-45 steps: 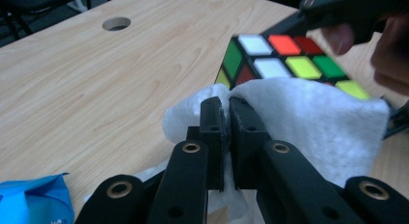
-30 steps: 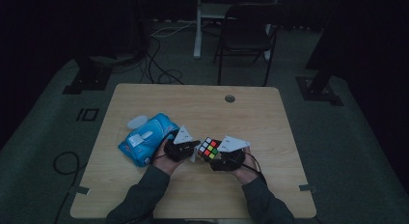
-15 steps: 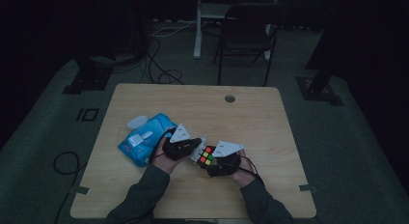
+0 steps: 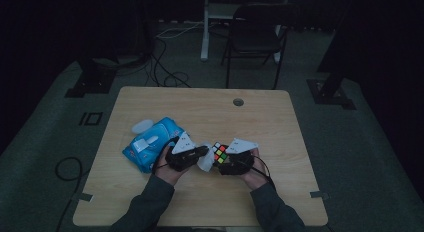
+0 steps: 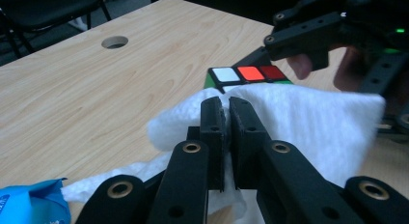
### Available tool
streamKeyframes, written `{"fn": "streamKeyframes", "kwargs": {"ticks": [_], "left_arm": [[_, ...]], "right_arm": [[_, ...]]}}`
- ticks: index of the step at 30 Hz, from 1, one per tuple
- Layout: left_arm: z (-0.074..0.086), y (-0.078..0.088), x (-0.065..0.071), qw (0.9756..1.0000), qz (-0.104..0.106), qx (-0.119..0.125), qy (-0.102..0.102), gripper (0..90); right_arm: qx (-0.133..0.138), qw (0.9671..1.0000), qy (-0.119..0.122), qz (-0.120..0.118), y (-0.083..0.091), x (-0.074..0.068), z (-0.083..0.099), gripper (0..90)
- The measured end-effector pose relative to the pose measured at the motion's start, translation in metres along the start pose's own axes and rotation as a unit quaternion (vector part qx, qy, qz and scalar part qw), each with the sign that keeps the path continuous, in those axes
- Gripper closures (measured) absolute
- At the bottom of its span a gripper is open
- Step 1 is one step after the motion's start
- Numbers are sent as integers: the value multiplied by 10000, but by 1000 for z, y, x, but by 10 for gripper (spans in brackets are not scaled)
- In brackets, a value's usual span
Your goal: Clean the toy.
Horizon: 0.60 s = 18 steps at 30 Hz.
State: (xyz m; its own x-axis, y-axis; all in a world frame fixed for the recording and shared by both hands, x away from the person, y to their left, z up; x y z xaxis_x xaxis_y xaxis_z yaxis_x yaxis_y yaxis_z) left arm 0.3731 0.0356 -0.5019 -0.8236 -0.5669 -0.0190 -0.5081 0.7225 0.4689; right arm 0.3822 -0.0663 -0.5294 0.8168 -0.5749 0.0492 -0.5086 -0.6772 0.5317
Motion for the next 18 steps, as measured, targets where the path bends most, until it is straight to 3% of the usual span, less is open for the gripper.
{"fn": "streamKeyframes", "kwargs": {"ticks": [8, 13, 16, 18], "left_arm": [[6, -1, 6, 10000, 61, -20, 21, 860], [14, -8, 12, 9995, 10, -262, -202, 860], [16, -11, 13, 9995, 0, -254, -180, 860], [17, -13, 12, 9993, -31, -296, -211, 860]], "right_arm": [[-54, 9998, -122, 122, -2, 4, 1, 340], [27, 9993, -345, 104, 0, 8, -2, 340], [-28, 9994, -291, 174, 0, 9, -2, 340], [-24, 9992, -380, 152, 0, 9, -1, 340]]}}
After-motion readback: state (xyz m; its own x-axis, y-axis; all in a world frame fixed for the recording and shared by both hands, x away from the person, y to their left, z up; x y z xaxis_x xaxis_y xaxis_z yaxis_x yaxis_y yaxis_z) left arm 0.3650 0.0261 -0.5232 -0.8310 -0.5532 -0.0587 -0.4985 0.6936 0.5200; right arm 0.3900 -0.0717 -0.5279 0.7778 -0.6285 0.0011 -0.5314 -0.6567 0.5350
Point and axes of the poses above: each handheld gripper's, and its own axes: y roughly backward along the jaws, z roughly out of its underside, x roughly to its right, the point moved 9 cm from there along -y, roughly forward along the jaws
